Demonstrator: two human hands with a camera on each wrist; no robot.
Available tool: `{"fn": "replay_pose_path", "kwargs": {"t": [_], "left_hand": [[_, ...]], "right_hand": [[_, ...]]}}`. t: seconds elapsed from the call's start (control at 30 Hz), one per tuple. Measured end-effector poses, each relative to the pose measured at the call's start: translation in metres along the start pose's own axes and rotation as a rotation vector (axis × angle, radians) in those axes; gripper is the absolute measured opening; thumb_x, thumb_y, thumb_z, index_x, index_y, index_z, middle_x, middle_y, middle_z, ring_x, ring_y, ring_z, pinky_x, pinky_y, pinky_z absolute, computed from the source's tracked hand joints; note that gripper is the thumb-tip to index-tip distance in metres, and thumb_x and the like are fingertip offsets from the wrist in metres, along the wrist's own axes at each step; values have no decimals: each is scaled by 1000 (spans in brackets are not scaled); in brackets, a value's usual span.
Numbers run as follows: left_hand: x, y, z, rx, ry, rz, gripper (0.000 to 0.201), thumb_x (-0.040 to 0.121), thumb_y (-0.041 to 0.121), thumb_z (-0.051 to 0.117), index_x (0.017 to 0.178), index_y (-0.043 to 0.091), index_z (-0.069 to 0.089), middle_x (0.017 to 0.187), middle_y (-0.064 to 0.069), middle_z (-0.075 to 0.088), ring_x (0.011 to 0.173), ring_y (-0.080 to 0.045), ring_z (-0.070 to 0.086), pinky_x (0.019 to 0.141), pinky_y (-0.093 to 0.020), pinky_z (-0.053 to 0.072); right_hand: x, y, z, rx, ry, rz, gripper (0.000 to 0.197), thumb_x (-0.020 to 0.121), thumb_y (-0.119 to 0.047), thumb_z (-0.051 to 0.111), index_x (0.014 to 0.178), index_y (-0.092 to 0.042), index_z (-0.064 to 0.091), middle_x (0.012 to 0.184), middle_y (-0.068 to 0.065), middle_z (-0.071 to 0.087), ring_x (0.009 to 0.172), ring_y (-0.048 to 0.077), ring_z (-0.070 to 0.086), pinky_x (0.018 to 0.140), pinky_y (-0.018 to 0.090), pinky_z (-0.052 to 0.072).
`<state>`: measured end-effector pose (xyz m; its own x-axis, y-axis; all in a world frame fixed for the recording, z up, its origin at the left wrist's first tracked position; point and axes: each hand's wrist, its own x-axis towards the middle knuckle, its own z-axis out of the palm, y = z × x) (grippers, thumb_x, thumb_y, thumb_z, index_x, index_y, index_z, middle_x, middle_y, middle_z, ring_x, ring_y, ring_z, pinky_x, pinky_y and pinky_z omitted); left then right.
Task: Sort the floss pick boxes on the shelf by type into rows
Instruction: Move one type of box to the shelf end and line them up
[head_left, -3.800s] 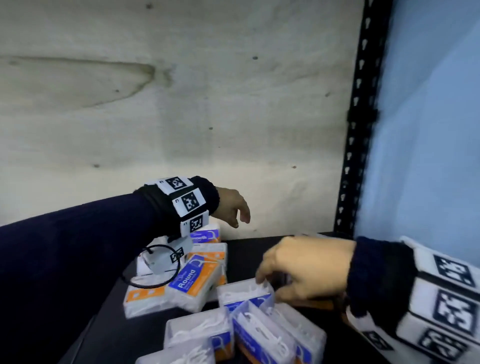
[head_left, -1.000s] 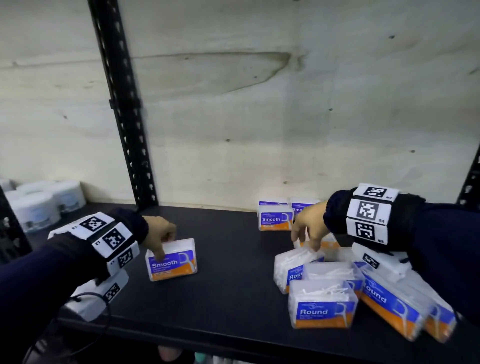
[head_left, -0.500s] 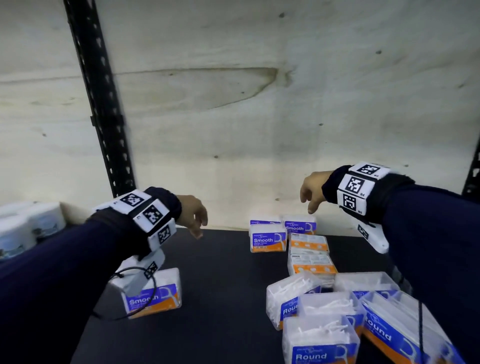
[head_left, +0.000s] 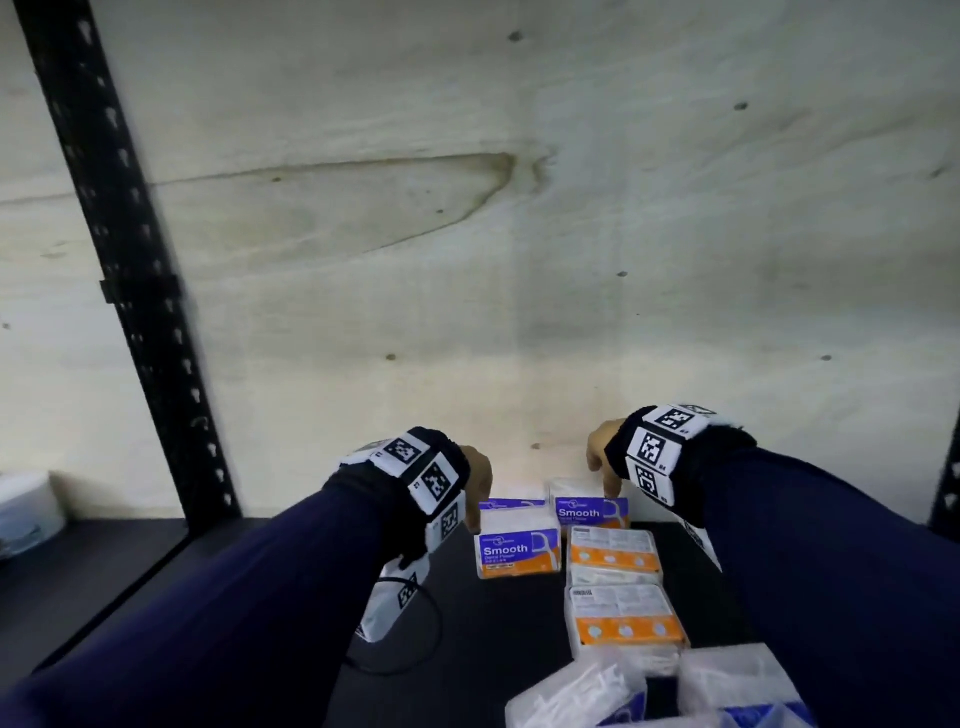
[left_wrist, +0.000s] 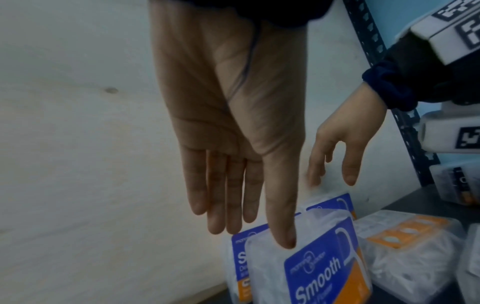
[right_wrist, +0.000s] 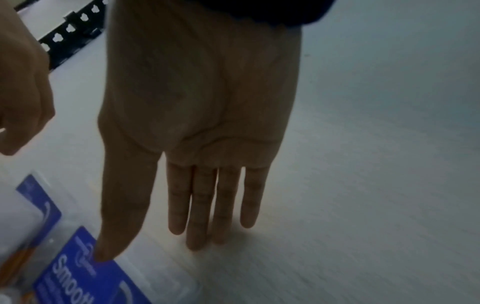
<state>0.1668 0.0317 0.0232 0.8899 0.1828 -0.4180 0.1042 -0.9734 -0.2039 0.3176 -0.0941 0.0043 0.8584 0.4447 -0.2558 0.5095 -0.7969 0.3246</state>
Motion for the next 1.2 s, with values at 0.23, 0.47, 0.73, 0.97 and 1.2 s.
{"fn": "replay_pose_path", "kwargs": {"t": [0.23,0.47,0.73,0.97,1.2], "left_hand": [[27,12,9,-2,-72,35,50,84,24,67,127,-1,56,102,-10,56,92,-17,47,79,-26,34],[21,17,3,159,37,81,51,93,20,57,136,-3,44,122,-19,54,114,-23,52,69,-22,40],[-37,-57,-9,78,184,-32,46,87,26,63,124,-2,57,96,-10,52,88,-15,43,54,-22,32],[-96,-141,28,12,117,-268,43,81,21,70,118,0,63,86,-2,54,80,-13,48,32,0,31],[-137,-181,94,-67,8,-409,53,80,25,71,126,3,57,106,-4,57,97,-15,52,49,-10,38]], "right_hand": [[9,-14,6,36,-21,0,39,53,-32,85,49,-8,55,73,8,69,82,30,69,87,49,50],[-61,-41,7,-30,182,313,39,87,-16,58,116,9,53,125,33,53,115,43,53,96,51,47],[-46,-18,-18,9,175,-60,40,83,-21,60,120,-5,59,127,14,60,116,31,59,99,36,48],[-129,-44,-57,88,258,-282,54,82,-29,67,129,-7,53,130,11,56,116,27,55,85,29,45],[-187,-140,-49,61,217,-626,47,81,-34,66,116,-2,64,107,18,68,85,23,56,63,26,45]]}}
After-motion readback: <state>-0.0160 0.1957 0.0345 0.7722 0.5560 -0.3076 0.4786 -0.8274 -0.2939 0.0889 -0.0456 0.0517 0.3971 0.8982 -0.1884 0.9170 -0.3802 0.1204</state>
